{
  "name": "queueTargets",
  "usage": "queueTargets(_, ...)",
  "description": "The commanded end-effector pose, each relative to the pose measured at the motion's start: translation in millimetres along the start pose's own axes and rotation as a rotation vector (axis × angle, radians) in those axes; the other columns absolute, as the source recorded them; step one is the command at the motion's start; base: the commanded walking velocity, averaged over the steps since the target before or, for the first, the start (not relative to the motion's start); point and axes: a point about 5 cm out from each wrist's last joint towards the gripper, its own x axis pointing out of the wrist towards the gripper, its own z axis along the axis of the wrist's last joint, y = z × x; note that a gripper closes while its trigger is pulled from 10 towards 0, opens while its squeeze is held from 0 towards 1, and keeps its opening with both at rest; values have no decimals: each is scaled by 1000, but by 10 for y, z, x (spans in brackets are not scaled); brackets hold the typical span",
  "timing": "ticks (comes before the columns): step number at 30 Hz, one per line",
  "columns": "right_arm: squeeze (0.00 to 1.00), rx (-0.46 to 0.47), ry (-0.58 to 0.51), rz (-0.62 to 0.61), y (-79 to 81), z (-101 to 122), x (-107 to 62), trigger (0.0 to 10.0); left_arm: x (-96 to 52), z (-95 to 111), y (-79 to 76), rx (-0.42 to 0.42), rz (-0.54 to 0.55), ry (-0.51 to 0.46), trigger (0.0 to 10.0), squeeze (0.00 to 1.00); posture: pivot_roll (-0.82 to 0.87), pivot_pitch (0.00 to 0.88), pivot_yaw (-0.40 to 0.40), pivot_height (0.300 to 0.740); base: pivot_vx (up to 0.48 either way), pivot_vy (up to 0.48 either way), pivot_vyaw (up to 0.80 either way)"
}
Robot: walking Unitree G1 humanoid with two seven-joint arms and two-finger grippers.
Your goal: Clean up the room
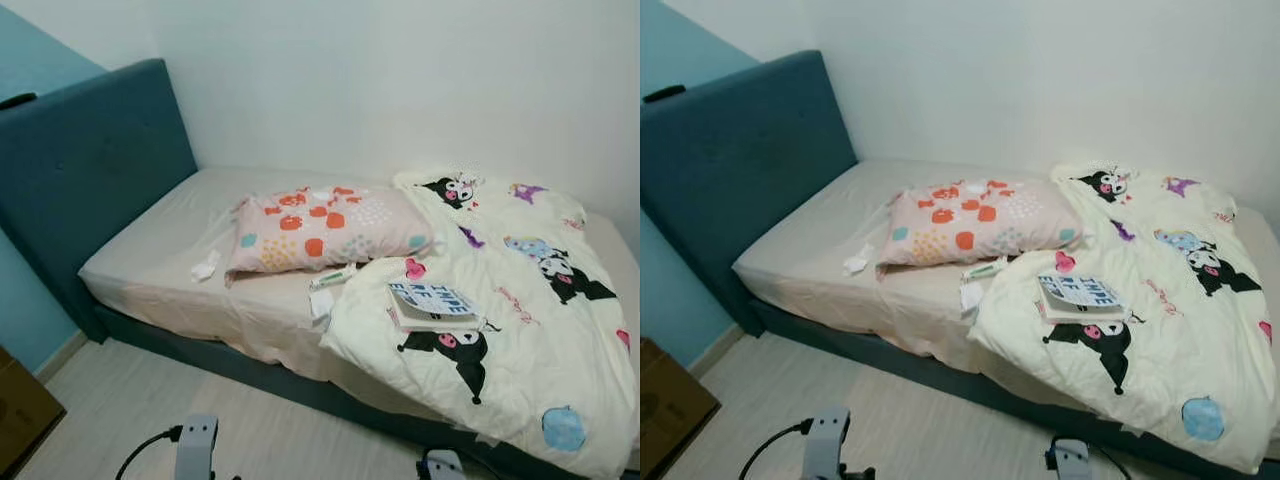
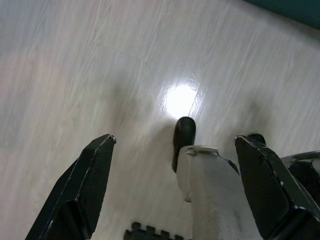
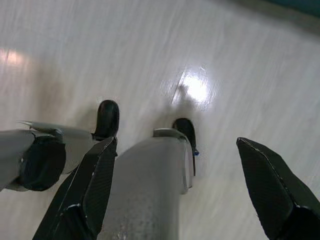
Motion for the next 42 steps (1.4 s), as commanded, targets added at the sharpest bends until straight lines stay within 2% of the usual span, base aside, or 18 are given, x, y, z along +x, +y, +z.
queueTargets(1,0,16,4,-6,1,-26,-2,10000,-7,9,43,21,12,-3,10000,0,-72,14,64,740,0,0,0)
queueTargets(11,0,15,4,-8,1,-26,-2,10000,-10,6,54,33,1,0,10000,0,-74,12,68,740,0,0,0)
queueTargets(28,0,19,7,-7,6,-43,-4,10000,-8,-10,30,24,-12,8,10000,0,-76,19,75,740,0,-464,0)
queueTargets(42,0,22,11,-2,24,-59,-4,10000,-10,-15,48,5,1,12,10000,0,-77,24,76,740,0,0,0)
